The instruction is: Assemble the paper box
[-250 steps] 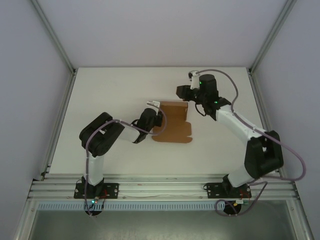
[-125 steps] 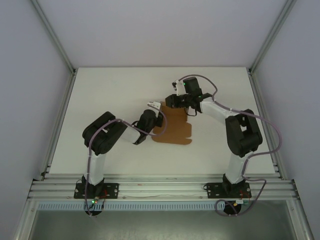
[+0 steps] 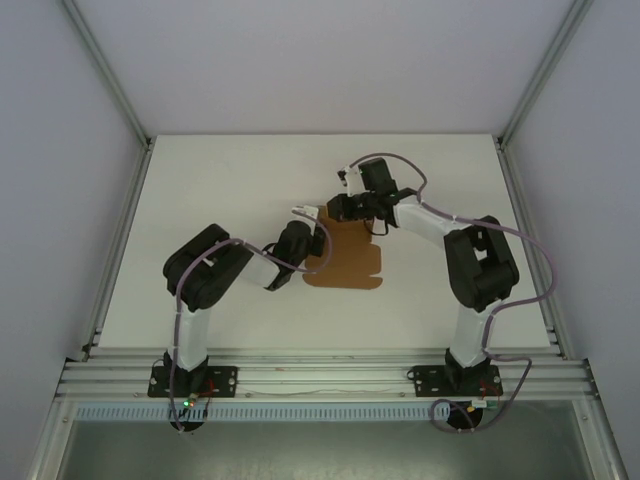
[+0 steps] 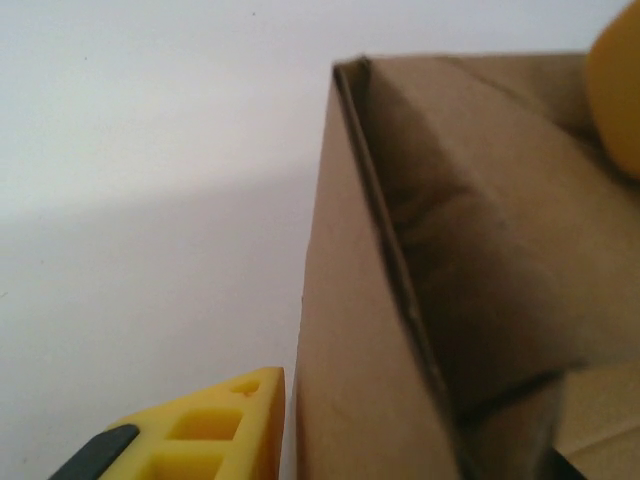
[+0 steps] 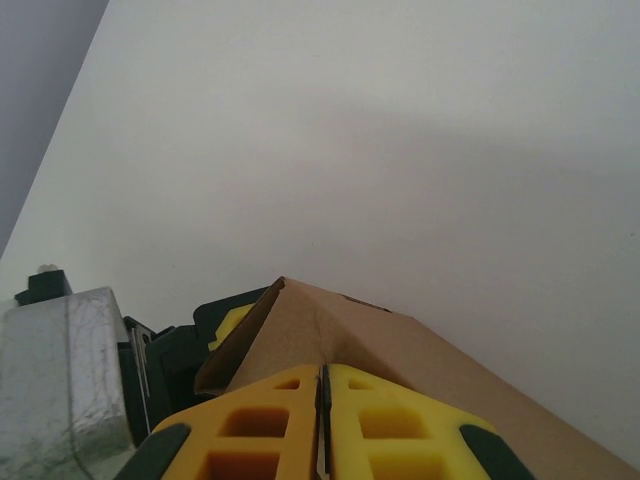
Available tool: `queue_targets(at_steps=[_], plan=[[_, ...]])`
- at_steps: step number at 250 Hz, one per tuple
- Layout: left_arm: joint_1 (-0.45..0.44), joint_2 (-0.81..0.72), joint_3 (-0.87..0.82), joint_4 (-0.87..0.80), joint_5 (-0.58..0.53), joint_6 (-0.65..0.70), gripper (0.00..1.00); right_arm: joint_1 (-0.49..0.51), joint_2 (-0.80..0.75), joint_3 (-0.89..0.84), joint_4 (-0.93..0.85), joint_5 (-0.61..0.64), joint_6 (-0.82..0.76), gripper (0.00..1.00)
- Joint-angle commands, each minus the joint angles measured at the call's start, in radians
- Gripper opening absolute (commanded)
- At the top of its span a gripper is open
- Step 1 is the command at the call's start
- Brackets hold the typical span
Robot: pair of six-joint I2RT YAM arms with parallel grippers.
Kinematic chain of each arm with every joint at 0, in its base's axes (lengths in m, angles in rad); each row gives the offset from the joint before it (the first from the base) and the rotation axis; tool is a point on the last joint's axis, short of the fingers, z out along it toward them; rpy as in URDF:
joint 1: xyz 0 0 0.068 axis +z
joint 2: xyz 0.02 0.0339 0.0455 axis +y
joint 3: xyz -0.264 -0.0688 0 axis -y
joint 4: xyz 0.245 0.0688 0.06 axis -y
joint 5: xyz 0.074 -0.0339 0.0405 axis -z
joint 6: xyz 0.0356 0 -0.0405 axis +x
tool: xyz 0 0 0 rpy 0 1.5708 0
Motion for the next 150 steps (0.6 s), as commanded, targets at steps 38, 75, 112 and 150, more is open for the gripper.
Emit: queue_targets(at_steps=[38, 75, 112, 150], plan=[[-0.002, -0.081, -0.014, -0.070, -0.004, -0.026, 0.31, 0.016, 0.022, -0.019, -0.133, 0.096, 0.043, 0.09], [-0.002, -0.086, 0.018, -0.087, -0.025, -0.025, 0.30, 0.017, 0.016, 0.010, -0.164, 0.084, 0.067, 0.10], [-0.002, -0.048, 0.097, -0.135, -0.031, -0.007, 0.24, 0.017, 0.008, 0.018, -0.126, 0.045, 0.108, 0.11], [-0.002, -0.038, 0.138, -0.158, -0.021, -0.018, 0.22, 0.018, 0.018, 0.043, -0.153, 0.050, 0.106, 0.11]])
